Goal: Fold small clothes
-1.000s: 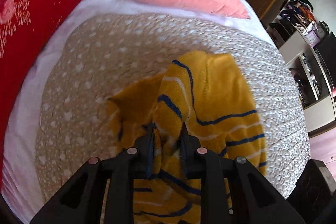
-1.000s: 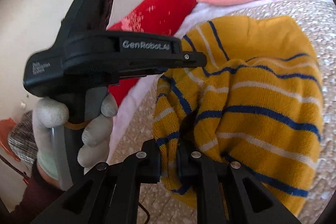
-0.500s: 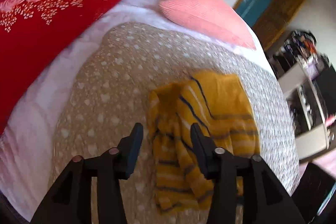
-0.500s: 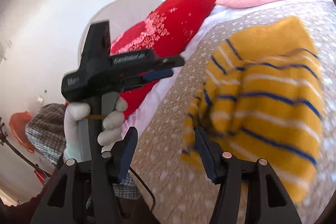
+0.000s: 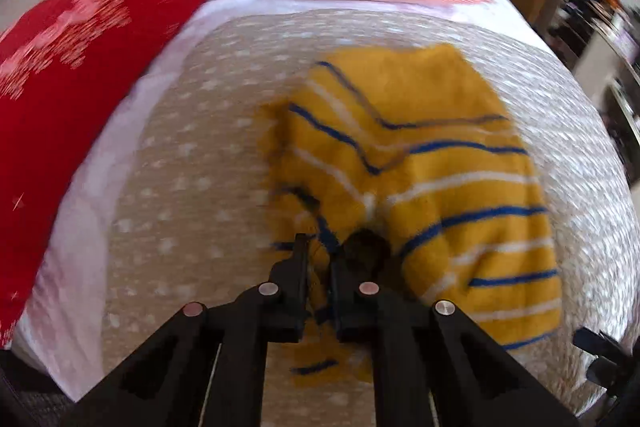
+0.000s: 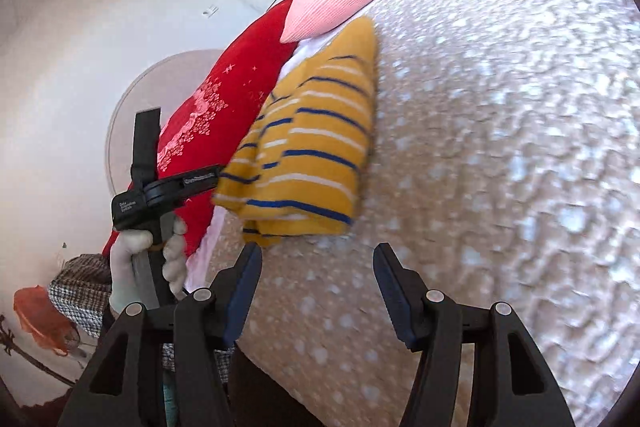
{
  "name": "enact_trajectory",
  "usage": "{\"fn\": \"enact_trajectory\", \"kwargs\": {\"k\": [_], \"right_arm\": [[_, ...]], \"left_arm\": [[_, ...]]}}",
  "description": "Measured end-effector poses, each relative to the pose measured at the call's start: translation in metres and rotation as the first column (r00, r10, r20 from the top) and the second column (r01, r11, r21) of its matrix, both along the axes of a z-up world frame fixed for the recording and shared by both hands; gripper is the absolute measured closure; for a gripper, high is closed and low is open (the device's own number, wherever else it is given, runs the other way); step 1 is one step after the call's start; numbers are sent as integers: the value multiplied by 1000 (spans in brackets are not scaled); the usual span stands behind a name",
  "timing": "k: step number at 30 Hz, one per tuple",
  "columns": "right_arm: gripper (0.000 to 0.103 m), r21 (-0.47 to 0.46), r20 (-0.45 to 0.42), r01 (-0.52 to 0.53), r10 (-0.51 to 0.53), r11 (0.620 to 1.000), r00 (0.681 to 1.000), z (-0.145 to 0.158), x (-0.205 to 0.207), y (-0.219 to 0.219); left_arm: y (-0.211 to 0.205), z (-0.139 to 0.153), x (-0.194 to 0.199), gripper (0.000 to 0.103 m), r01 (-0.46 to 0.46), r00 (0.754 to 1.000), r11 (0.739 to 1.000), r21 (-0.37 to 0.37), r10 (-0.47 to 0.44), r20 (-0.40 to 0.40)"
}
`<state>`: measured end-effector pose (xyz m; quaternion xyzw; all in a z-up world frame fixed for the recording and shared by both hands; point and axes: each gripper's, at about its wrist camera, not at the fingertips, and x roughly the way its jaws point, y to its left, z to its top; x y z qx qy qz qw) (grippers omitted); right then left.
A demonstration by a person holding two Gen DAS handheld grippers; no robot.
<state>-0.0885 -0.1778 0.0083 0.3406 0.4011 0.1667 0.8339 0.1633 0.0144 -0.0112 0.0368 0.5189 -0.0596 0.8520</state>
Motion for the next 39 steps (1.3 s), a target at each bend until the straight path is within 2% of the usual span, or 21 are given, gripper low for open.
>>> {"fn": "enact_trajectory", "kwargs": {"k": [3,5,6,8,12,14,18,20,21,22,23,24,25,29,30,31,32,33,35,37,39], "right_arm": [[39,0,-5,15,-15,1000,1000,-5,-13,-14],[39,10,-20,21,-21,1000,1000,-11,-14,-17],[39,10,-30,23,-23,1000,999,-14,-16,-19],[39,6,-44,22,-22,1000,999,-18,-22,-20],[39,-27,-44,14,-16,1000,999,-21,-17,-12],[39,-21,-46,15,-16,1000,999,-22,-15,-12],[39,-19,-56,10,-12,1000,998,-27,-11,-5],[39,-29,-56,6,-8,1000,998,-27,-9,0],[39,-38,-56,4,-6,999,998,-27,-9,2],[39,-47,-54,1,-4,999,999,-26,-9,4],[39,-54,-54,0,-3,999,999,-26,-9,4],[39,-57,-56,0,-4,998,998,-25,-9,6],[39,-57,-57,2,-5,998,998,-25,-9,5],[41,-47,-59,8,-11,999,998,-28,-12,1],[41,-45,-61,8,-11,999,998,-30,-13,0],[41,-46,-63,8,-11,999,998,-31,-13,0],[41,-50,-65,8,-11,999,998,-32,-12,1],[41,-54,-63,7,-11,999,998,-32,-12,0],[41,-62,-59,2,-5,998,998,-31,-13,1],[41,-62,-59,-4,0,998,998,-31,-14,0],[41,-56,-59,-2,-2,998,998,-29,-12,-2]], "left_arm": [[25,-4,9,94,-61,998,998,-17,61,-15],[37,-12,14,89,-64,997,994,-87,60,-44],[46,-15,16,81,-77,996,987,-142,70,-60],[64,-15,13,69,-118,992,964,-239,103,-72],[83,3,-4,67,-134,991,910,-393,126,-48],[78,21,-17,66,-98,994,912,-399,112,12],[52,42,-32,50,3,994,931,-365,38,104],[33,39,-31,50,29,994,964,-265,0,107],[20,32,-28,50,30,995,986,-166,-14,98],[11,24,-25,62,33,997,996,-83,-27,78],[5,15,-23,82,35,997,999,-8,-34,63],[2,6,-20,93,32,998,998,54,-34,43],[5,-1,-18,93,11,999,998,65,-14,41],[37,-21,-13,94,-75,997,997,-16,74,-15],[40,-27,-12,96,-91,996,996,5,91,-17],[43,-34,-12,102,-125,992,989,80,127,-16],[47,-42,-12,103,-153,987,980,127,157,-23],[57,-50,-12,102,-176,982,978,109,182,-41],[78,-48,-18,101,-207,977,978,-20,206,-54],[93,-30,-27,101,-221,975,968,-116,216,-56],[99,-3,-37,101,-213,976,962,-172,216,-2]]}}
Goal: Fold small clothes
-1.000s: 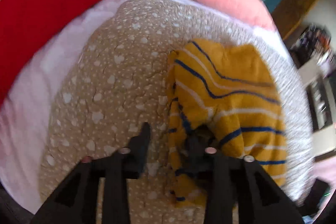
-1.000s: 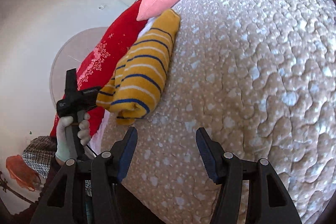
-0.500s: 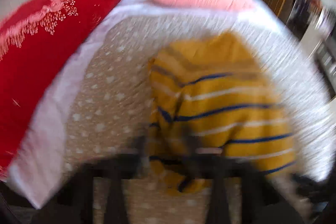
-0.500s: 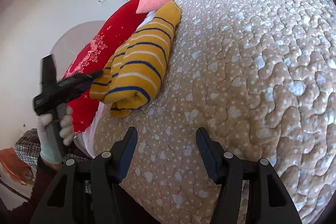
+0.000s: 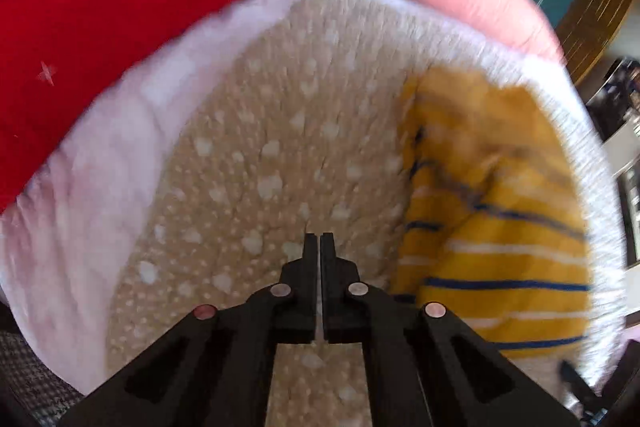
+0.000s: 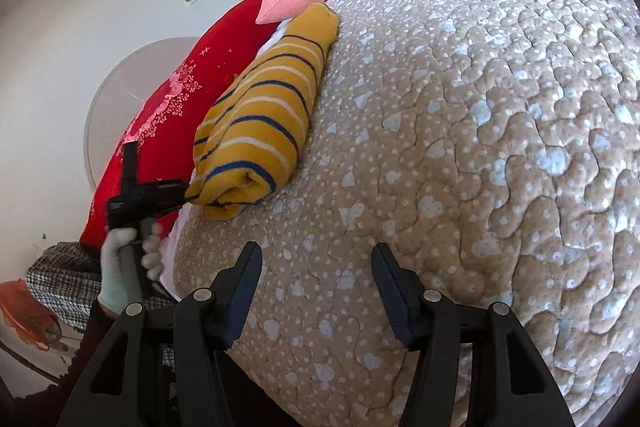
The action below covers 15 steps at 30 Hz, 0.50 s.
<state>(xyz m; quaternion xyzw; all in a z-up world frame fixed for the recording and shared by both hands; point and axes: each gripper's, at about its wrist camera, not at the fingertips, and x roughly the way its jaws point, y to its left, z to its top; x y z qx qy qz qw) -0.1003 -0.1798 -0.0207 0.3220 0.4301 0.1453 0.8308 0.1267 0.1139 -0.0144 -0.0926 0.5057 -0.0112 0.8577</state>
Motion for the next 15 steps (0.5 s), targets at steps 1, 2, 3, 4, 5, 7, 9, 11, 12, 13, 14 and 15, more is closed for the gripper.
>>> {"fn": "enact_trajectory", "kwargs": {"k": [1,2,3,4,5,7,9,11,12,13,14,15], "right_arm": [[41,-3,4,4,-4,1000,1000,1,1,-1],[41,-10,11,7,-7,1000,1000,3,3,-1],[41,-15,13,7,-7,1000,1000,4,5,-1],[41,-19,12,4,-4,1000,1000,3,7,0],[41,-22,5,2,-1,1000,1000,-1,10,1],[41,-33,7,3,-2,999,1000,-4,12,4],[41,-59,22,-4,5,998,1000,-4,12,7],[41,-73,26,-16,18,997,1000,-5,13,9],[41,-72,28,-18,20,997,999,-6,13,9],[41,-67,29,-20,22,998,999,-6,14,8],[41,-58,31,-22,24,998,999,-8,14,6],[41,-55,33,-25,26,998,999,-8,14,6]], "left_arm": [[0,12,-2,99,6,1000,1000,-12,-6,28],[-3,22,-4,96,16,999,1000,-17,-15,52],[-8,33,-1,82,34,997,999,-16,-32,76],[-16,41,5,59,57,994,998,-2,-57,91],[-24,46,11,49,77,992,997,19,-79,101],[-44,48,34,40,130,983,987,90,-140,115],[-63,35,68,39,177,980,977,121,-186,67],[-71,15,96,39,198,980,976,88,-200,3],[-75,3,109,39,203,979,977,69,-201,-37],[-79,-9,120,48,209,975,976,58,-204,-85],[-82,-15,124,65,224,970,974,43,-218,-107],[-84,-15,125,83,240,965,970,27,-236,-112]]}}
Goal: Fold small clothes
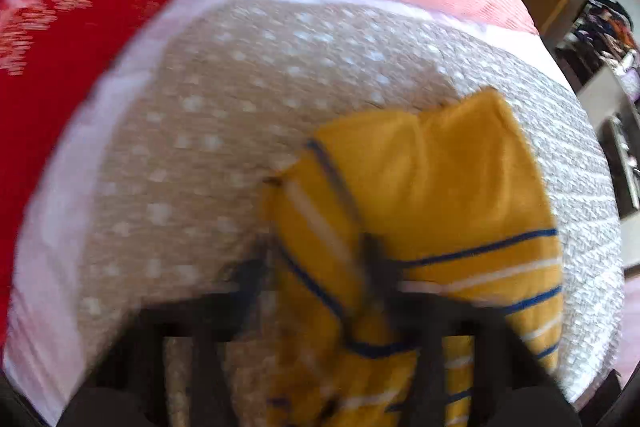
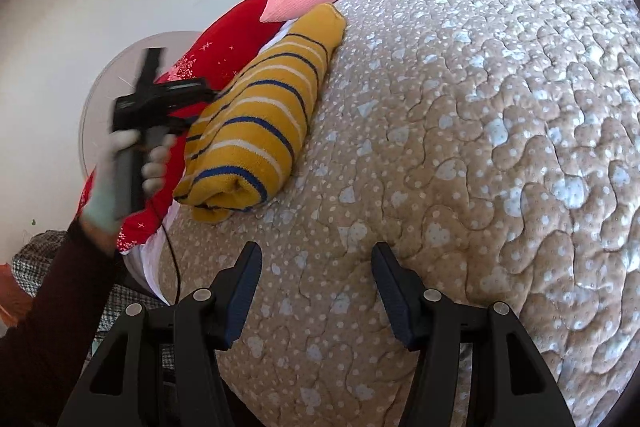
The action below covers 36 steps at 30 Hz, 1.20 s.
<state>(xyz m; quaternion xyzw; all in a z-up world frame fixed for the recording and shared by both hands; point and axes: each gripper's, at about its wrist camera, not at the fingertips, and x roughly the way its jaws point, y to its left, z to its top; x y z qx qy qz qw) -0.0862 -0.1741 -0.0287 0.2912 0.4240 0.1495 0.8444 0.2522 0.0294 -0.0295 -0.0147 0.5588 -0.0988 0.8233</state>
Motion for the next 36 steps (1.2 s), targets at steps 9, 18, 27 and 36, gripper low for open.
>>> {"fn": "enact_trajectory", "kwargs": {"k": [9,18,27,36], "right_arm": [[41,-58,47,-24,27,998,999,-4,-5,8],[41,-78,28,-37,40,996,999,0,-2,12],[40,-111,125,22,-8,994,992,76,50,18],[37,-340,-28,-150,149,929,988,38,149,96]], "left_arm": [[-2,-24,3,100,-70,991,859,508,1,135],[48,37,-50,80,-172,967,969,176,132,220],[23,42,-78,57,-78,974,997,3,76,215],[40,-20,-80,41,-151,985,980,-133,161,69]]}}
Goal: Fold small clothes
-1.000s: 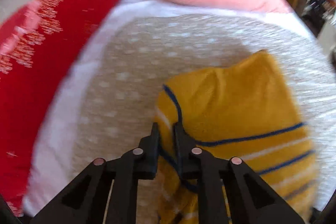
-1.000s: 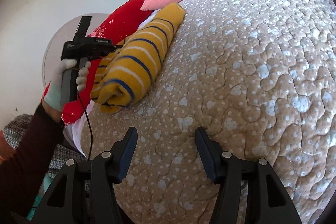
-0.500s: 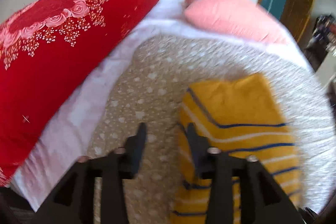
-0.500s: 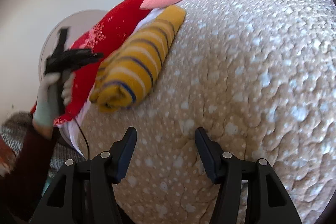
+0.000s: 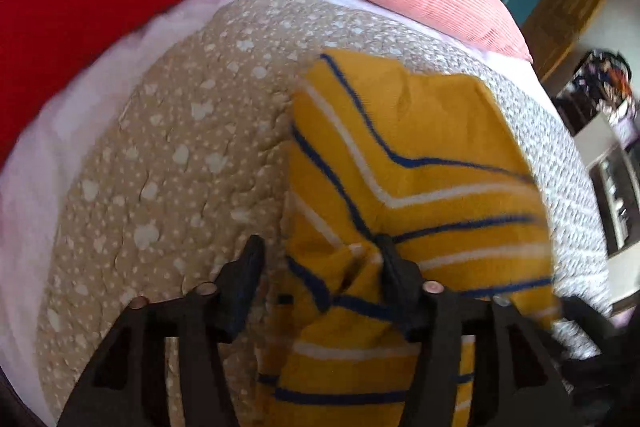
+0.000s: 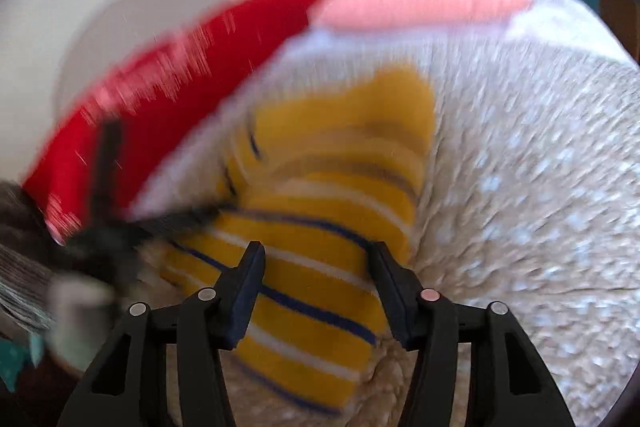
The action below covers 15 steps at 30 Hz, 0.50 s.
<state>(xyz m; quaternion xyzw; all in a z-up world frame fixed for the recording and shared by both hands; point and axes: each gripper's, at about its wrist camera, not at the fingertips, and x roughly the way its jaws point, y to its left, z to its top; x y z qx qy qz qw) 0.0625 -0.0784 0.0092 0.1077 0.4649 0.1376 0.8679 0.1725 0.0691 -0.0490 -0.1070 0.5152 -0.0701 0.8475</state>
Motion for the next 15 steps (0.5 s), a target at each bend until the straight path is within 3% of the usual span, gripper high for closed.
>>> {"fn": "enact_trajectory", "kwargs": {"k": [1,2,4,7,11,15], "right_arm": [[24,-32,-30,1,-2,999,1000,-11,6,2],[21,-27,-35,12,-13,1000,999,-16,9,0],[23,28,-34,38,-37,999,999,-11,6,-10],[24,82,20,88,-90,993,996,6,-17,-28],[24,58,74,121,-125,991,989,19,-66,-44],[24,51,67,181,-184,982,981,16,-110,-58]], "left_arm": [[5,0,2,41,-5,1000,999,-36,5,-12],[10,0,0,41,-10,1000,997,-71,9,-13],[17,7,-12,42,-24,1000,995,-100,25,13],[22,23,-45,42,-61,995,994,-88,68,75],[24,43,-99,42,-120,979,989,-84,132,154],[13,52,-145,41,-184,961,982,-37,187,202]]}}
